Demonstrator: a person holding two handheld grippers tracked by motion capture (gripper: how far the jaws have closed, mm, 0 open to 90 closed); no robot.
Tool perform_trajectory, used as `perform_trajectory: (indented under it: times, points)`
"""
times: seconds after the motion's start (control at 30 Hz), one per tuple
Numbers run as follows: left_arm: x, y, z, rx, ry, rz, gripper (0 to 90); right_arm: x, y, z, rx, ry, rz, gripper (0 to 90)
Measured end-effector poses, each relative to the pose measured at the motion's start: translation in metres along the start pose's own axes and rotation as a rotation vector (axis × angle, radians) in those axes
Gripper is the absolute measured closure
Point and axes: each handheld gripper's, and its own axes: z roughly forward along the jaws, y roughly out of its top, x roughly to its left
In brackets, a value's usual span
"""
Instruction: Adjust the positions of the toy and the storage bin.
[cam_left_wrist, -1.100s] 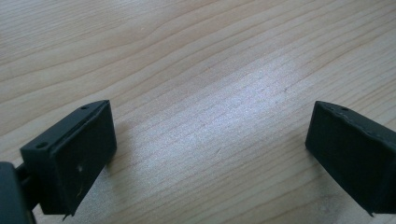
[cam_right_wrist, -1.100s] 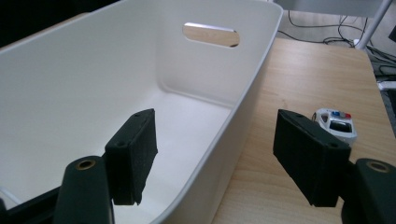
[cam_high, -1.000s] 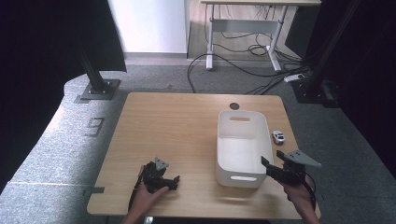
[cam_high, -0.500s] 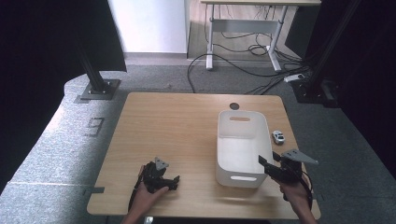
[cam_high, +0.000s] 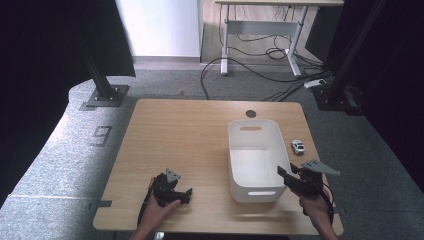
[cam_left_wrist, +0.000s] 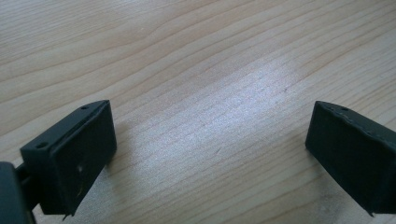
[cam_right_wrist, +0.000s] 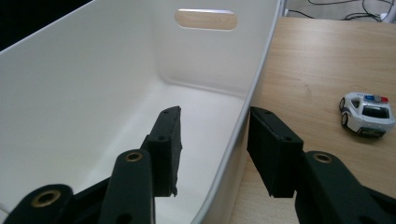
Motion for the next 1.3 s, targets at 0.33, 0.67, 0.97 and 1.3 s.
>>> perform_trajectory:
  times: [0.33, 0.67, 0.97, 1.3]
  points:
    - [0.0, 0.0, 0.0, 0.0, 0.0, 0.0, 1.8, 0.017, 0.001, 0.0, 0.025, -0.053, -0.019, 55.2]
    - [0.0, 0.0, 0.0, -0.002, 0.0, -0.002, 1.7, 0.027, 0.0, 0.002, 0.015, -0.062, -0.017, 54.5]
    - [0.0, 0.0, 0.0, -0.002, 0.0, -0.002, 1.8, 0.039, 0.001, 0.009, 0.008, -0.065, -0.019, 53.7]
    - [0.0, 0.0, 0.0, -0.002, 0.0, -0.002, 1.8, 0.052, 0.006, 0.02, 0.005, -0.07, -0.023, 53.0]
